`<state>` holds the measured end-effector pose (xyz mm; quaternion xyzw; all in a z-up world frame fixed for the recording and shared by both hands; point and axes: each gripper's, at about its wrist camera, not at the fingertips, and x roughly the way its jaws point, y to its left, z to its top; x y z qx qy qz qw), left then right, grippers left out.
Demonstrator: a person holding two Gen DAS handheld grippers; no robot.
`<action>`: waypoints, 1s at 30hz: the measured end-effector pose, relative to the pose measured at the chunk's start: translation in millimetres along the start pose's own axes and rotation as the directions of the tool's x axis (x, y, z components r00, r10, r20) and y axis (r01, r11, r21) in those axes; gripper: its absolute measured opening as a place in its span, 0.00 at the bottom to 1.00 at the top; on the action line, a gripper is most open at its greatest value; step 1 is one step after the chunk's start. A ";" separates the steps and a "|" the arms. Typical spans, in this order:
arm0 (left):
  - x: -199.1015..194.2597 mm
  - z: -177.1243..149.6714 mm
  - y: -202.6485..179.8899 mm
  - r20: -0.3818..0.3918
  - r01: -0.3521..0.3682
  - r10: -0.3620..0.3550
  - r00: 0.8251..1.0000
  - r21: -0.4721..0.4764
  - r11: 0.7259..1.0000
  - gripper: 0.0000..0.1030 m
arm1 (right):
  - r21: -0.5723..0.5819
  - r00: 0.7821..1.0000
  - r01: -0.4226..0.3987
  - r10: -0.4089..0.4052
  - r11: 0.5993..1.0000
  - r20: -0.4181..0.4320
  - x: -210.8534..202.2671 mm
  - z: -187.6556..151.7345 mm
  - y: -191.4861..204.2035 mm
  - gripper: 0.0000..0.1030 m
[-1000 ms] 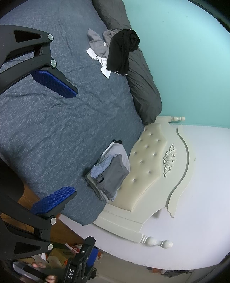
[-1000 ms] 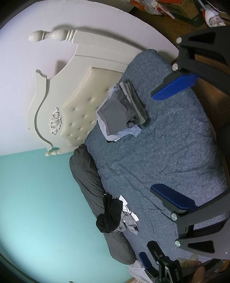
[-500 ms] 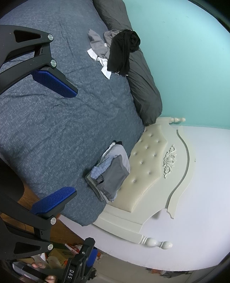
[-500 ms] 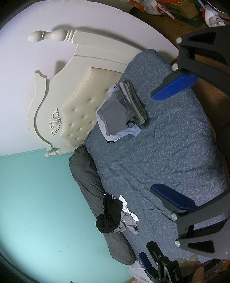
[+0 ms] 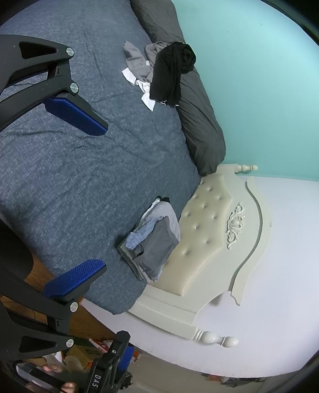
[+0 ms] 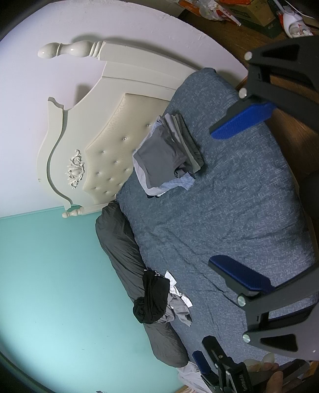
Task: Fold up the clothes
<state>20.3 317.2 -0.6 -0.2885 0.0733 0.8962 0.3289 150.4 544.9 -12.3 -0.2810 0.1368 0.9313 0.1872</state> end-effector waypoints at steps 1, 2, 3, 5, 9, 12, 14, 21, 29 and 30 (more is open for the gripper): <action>-0.1 -0.1 0.2 0.000 -0.001 0.001 1.000 0.000 1.000 1.00 | 0.000 1.000 0.000 0.000 1.000 0.000 0.1 0.0 -0.1 0.93; -0.3 -0.1 0.5 0.000 -0.002 0.002 1.000 -0.001 1.000 1.00 | 0.001 1.000 0.000 0.000 1.000 0.000 0.3 -0.1 -0.2 0.93; -0.3 -0.1 0.9 -0.001 -0.004 0.004 1.000 -0.002 1.000 1.00 | 0.001 1.000 0.000 0.000 1.000 0.000 0.4 0.0 -0.3 0.93; 0.0 0.3 1.5 -0.004 -0.007 0.007 1.000 -0.003 1.000 1.00 | 0.002 1.000 -0.001 0.001 1.000 0.000 0.5 0.1 -0.7 0.93; 0.8 -0.2 2.8 -0.006 -0.012 0.012 1.000 -0.003 1.000 1.00 | 0.002 1.000 -0.001 0.001 1.000 0.000 0.4 0.0 -0.4 0.93; 1.0 -0.6 3.6 -0.007 -0.015 0.015 1.000 -0.006 1.000 1.00 | 0.003 1.000 -0.002 0.002 1.000 -0.001 0.9 0.0 -0.8 0.93; 1.3 -0.7 3.8 -0.009 -0.018 0.018 1.000 -0.007 1.000 1.00 | 0.003 1.000 -0.001 0.001 1.000 -0.001 1.2 0.1 -0.9 0.93; 2.7 -0.7 6.5 -0.012 -0.022 0.022 1.000 -0.008 1.000 1.00 | 0.004 1.000 -0.003 0.003 1.000 -0.004 1.9 0.8 -0.8 0.93; 3.2 -1.3 6.8 -0.009 -0.025 0.025 1.000 -0.007 1.000 1.00 | 0.006 1.000 -0.002 0.002 1.000 -0.003 1.8 0.4 -0.3 0.93; 3.2 -1.4 7.3 -0.010 -0.023 0.023 1.000 -0.009 1.000 1.00 | 0.007 1.000 -0.001 0.001 1.000 -0.003 1.9 0.5 -0.5 0.93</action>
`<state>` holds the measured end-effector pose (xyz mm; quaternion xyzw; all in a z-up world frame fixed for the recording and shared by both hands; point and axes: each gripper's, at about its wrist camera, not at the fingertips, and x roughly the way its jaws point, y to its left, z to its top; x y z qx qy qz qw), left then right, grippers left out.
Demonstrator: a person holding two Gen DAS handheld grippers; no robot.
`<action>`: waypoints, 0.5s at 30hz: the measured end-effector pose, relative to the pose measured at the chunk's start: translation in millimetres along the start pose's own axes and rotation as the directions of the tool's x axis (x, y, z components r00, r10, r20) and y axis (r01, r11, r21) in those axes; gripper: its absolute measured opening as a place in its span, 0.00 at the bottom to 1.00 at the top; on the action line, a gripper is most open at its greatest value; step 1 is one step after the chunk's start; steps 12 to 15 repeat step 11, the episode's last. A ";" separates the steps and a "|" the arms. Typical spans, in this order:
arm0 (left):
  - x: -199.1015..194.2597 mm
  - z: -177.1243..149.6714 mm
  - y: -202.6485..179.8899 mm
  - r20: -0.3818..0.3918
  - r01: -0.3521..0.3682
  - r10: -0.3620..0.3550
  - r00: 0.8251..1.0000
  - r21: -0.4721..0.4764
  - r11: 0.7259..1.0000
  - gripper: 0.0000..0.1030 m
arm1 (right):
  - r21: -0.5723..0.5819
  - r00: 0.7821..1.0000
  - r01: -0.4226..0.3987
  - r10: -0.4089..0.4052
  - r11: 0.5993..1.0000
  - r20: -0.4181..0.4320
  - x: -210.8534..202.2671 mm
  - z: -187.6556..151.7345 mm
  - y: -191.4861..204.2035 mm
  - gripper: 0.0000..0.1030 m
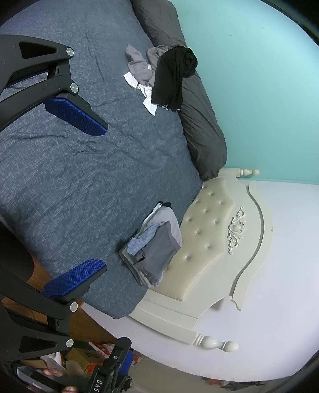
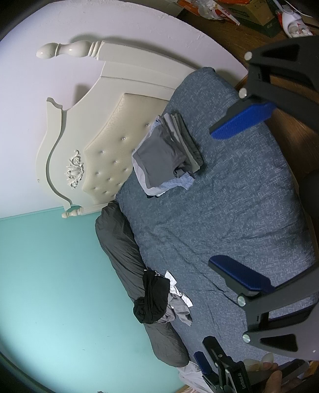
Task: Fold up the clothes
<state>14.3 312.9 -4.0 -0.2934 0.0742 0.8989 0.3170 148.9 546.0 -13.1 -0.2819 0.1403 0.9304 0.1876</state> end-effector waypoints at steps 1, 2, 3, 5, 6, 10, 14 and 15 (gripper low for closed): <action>0.1 0.1 0.2 -0.001 0.000 0.000 1.000 0.000 1.000 1.00 | 0.000 1.000 0.001 -0.001 1.000 0.000 0.1 0.0 -0.1 0.93; 0.3 0.2 0.3 -0.003 0.000 0.000 1.000 0.000 1.000 1.00 | 0.001 1.000 0.001 -0.001 1.000 0.000 0.2 0.1 -0.2 0.93; 0.6 0.2 0.7 -0.004 0.001 -0.001 1.000 -0.001 1.000 1.00 | 0.001 1.000 0.002 -0.002 1.000 0.000 0.3 0.2 -0.4 0.93; 0.9 0.4 0.6 -0.004 0.000 0.000 1.000 -0.001 1.000 1.00 | 0.002 1.000 0.003 -0.003 1.000 -0.001 0.6 0.3 -0.7 0.93; 0.7 0.5 0.6 -0.003 0.000 0.000 1.000 -0.001 1.000 1.00 | 0.003 1.000 0.003 -0.003 1.000 -0.002 0.8 0.3 -1.1 0.93; 0.7 0.4 0.7 -0.004 -0.002 0.002 1.000 -0.001 1.000 1.00 | 0.005 1.000 0.003 -0.003 1.000 -0.001 0.5 0.7 -1.2 0.93; 0.8 0.4 0.6 -0.006 -0.002 0.002 1.000 -0.001 1.000 1.00 | 0.004 1.000 0.003 -0.003 1.000 -0.001 0.3 0.8 -1.0 0.93; 0.8 0.4 0.6 -0.006 -0.002 0.002 1.000 -0.001 1.000 1.00 | 0.004 1.000 0.003 -0.003 1.000 -0.001 0.3 0.8 -1.0 0.93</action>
